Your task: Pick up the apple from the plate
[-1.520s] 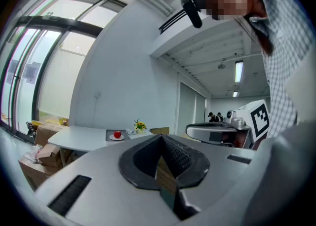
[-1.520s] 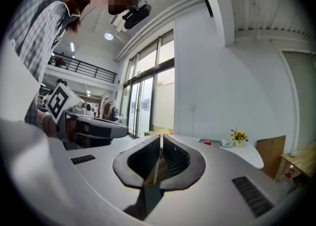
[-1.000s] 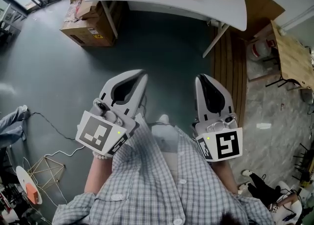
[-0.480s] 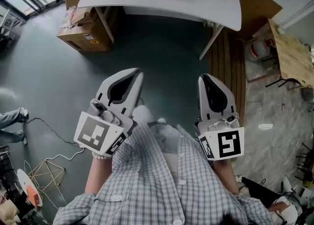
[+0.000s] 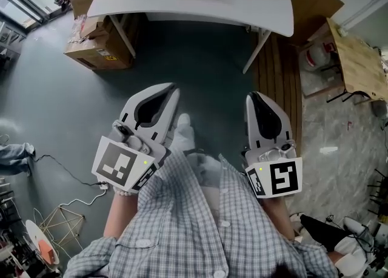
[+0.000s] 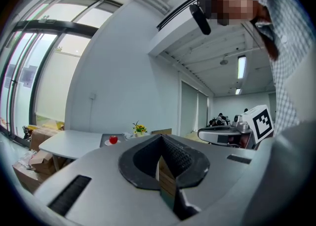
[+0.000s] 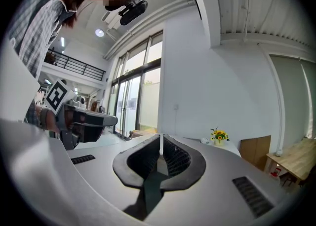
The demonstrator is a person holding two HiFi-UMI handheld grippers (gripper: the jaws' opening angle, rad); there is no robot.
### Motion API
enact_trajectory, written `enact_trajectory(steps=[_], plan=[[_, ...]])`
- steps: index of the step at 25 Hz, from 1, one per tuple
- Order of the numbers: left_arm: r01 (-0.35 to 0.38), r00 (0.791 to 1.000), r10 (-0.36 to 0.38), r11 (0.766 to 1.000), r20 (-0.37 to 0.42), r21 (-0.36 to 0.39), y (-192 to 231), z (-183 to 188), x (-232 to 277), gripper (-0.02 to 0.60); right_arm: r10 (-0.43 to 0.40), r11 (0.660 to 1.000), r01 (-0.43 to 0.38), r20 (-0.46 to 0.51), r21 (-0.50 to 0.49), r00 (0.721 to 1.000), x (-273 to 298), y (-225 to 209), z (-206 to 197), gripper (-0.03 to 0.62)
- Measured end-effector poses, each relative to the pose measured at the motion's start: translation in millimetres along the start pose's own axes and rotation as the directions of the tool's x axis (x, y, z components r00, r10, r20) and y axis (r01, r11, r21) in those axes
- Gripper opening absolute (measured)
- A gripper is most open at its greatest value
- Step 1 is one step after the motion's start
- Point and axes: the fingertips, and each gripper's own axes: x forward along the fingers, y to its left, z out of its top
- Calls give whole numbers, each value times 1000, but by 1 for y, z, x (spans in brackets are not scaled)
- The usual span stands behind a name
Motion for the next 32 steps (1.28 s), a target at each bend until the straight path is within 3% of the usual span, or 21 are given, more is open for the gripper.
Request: enact_trajectory(steps=[32], plan=[[92,996,-92,996,19,16,195,23,109,9,-71,997,70,-28,-39,997,218,-26,12,32]])
